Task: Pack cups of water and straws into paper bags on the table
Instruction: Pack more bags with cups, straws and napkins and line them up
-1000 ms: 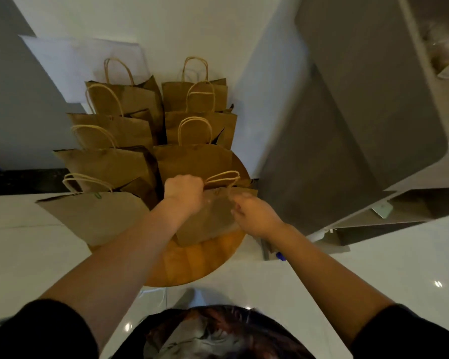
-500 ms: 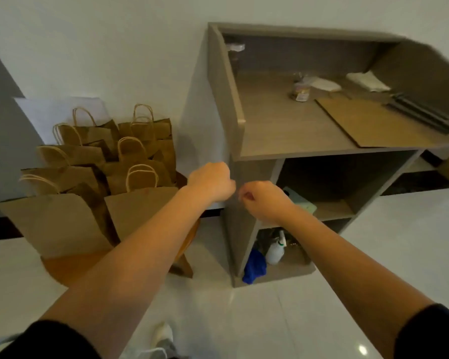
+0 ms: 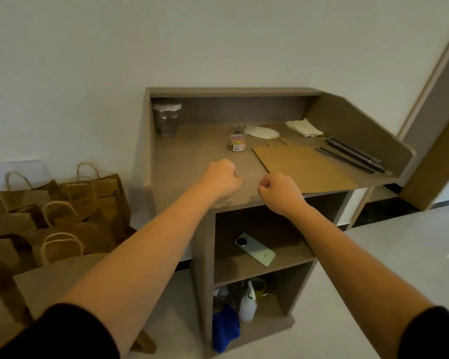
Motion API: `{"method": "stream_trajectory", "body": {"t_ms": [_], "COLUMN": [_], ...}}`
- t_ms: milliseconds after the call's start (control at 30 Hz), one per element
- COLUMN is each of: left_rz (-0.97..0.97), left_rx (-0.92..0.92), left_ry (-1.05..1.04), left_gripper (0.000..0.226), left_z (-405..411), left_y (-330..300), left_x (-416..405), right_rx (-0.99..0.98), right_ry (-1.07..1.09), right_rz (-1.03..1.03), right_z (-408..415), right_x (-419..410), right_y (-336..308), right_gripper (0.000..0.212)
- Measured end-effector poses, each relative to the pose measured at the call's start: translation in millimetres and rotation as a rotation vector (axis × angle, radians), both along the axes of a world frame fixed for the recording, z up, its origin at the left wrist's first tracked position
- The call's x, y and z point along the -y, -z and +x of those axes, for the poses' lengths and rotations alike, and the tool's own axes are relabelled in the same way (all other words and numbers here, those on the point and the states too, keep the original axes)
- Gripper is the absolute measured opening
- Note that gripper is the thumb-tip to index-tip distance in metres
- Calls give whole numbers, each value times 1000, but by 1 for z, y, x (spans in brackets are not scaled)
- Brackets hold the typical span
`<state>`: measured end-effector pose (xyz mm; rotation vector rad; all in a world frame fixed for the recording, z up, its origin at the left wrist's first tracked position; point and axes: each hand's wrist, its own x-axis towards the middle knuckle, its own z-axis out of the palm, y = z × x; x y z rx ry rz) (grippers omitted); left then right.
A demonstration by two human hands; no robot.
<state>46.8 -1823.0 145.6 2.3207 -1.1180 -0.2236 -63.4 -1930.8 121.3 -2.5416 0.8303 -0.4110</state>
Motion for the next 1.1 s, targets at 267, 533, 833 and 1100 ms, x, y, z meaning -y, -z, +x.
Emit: {"method": "stream_trajectory", "body": {"t_ms": [267, 533, 833, 1100], "left_rz": [-86, -79, -573, -852], "left_rx": [-342, -512, -913, -718], "left_ry": [-50, -277, -454, -398], "left_gripper": [16, 55, 13, 13], "left_z": [32, 32, -8, -75], "left_y": [21, 36, 30, 37], "left_x": [154, 225, 209, 140], "right_rx": [-169, -289, -302, 295], "right_ry": [404, 506, 349, 95], "right_rz": [-49, 220, 250, 728], "right_z": [26, 5, -31, -38], "right_x": [157, 248, 252, 165], "right_y": [-5, 14, 18, -19], "right_gripper": [49, 75, 57, 63]}}
